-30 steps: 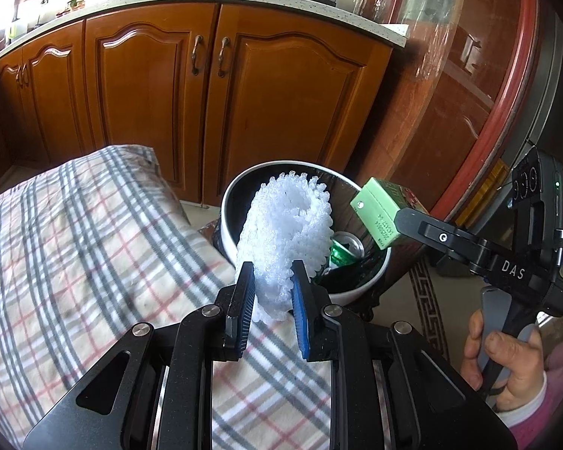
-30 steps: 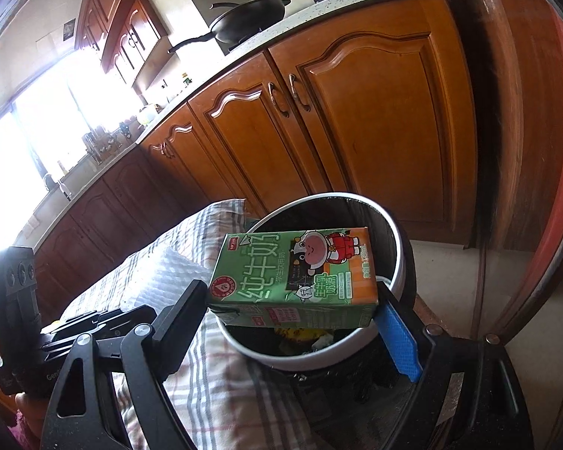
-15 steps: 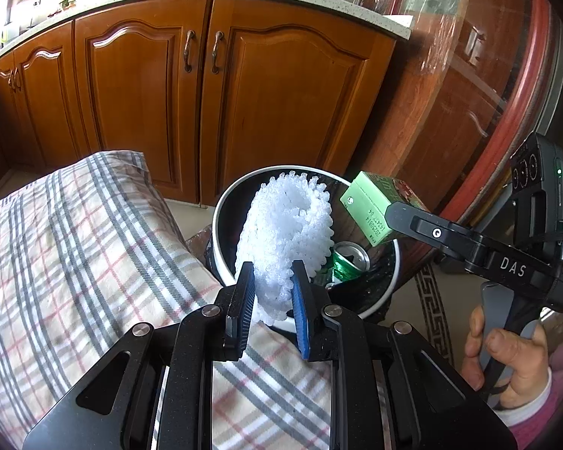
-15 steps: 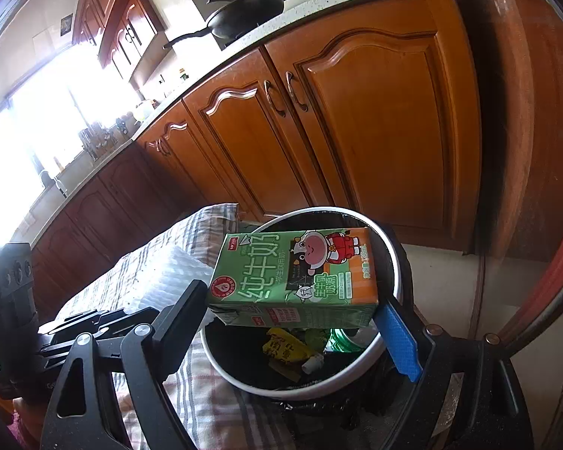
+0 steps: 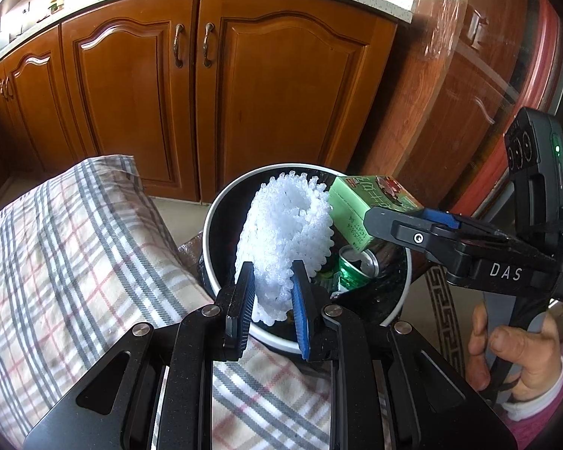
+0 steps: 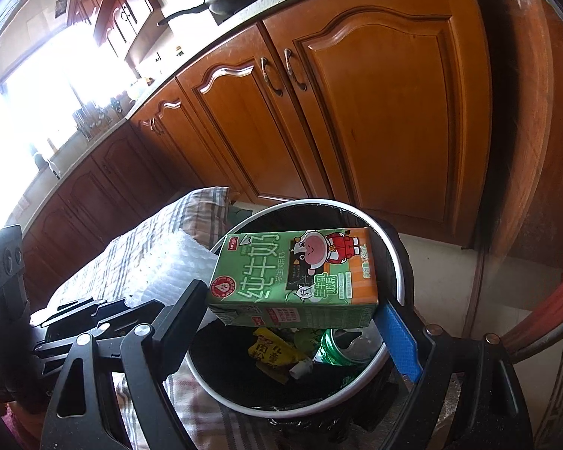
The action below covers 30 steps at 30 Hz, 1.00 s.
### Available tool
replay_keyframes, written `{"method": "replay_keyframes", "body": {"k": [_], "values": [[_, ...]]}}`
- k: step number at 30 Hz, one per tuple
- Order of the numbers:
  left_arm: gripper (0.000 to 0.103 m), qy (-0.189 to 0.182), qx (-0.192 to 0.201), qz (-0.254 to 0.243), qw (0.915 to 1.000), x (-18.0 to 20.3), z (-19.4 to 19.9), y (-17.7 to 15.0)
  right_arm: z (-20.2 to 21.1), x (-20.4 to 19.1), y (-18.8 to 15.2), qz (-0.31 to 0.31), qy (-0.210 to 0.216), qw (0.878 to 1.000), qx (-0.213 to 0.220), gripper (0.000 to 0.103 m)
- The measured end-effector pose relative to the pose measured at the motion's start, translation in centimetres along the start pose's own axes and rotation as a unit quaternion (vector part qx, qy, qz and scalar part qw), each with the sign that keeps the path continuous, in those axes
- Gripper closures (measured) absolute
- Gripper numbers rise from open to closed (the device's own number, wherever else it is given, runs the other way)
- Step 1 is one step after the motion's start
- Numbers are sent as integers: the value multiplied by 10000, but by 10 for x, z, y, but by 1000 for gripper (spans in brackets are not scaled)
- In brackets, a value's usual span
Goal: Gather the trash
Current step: 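Carry the foam net and green carton over the bin and open both tools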
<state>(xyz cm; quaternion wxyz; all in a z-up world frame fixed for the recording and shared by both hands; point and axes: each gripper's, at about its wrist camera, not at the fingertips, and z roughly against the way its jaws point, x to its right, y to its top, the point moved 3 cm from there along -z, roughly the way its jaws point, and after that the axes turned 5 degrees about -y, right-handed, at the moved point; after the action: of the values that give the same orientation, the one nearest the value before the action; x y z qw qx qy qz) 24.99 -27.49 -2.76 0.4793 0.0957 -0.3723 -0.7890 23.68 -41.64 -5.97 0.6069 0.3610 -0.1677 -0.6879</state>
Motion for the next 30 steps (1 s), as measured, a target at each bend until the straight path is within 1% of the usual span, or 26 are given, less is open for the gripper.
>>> {"method": "replay_keyframes", "body": {"k": [4,13,23,30], "values": [[85,18,-27,-5,10000,-1,-3,2,-5,-1,3,85,-33,9999,-132,15],[85,-1,-119,19,9999,1,-11,4,-13,2,6,84,-29,9996,-279,15],[84,-33,-174,12,9998,1,-14,4,-20,3,8,42,-2,9991,-413,15],[84,-38,-220,-19,9997,1,-16,4,-21,3,8,17,-14,9991,-429,15]]}}
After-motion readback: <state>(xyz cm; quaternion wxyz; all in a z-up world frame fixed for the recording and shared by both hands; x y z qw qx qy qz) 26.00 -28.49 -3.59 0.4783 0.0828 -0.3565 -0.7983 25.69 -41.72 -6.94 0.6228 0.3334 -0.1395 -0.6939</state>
